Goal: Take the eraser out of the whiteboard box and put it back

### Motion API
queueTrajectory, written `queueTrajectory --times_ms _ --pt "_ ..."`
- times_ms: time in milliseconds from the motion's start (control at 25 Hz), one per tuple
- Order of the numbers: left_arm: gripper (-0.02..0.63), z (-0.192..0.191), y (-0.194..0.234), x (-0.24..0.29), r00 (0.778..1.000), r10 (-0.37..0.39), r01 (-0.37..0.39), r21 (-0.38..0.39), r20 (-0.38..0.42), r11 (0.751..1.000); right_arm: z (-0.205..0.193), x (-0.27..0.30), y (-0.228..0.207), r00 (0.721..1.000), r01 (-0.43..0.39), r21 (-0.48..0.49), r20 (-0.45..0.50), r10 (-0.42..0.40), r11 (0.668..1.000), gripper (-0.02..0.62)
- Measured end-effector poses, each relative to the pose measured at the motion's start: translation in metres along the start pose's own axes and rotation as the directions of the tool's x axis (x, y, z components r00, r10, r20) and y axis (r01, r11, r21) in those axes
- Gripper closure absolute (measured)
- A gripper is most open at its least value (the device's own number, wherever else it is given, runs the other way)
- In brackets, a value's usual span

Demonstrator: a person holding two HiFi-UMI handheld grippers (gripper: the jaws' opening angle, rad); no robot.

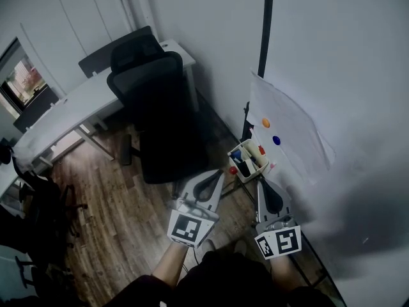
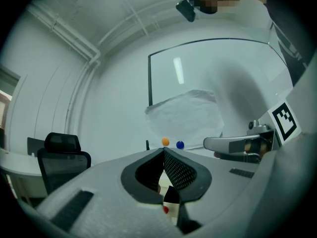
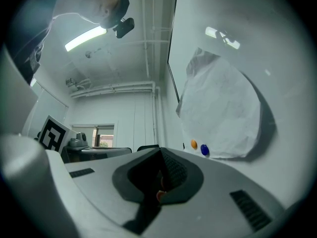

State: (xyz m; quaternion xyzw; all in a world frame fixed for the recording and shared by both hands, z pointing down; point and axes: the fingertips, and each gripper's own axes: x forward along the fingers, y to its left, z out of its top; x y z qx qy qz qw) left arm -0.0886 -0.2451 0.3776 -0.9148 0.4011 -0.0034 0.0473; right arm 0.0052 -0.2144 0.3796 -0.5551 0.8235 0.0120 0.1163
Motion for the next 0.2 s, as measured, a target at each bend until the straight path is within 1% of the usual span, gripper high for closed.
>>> queueTrajectory --times_ms 200 --pt "0.601 -0.0035 0.0016 0.0016 1.0 -0.013 0.013 0.007 -0.007 1.0 -0.003 0.0013 0.0002 1.0 0.003 0.004 0.0 -0.003 1.0 0.592"
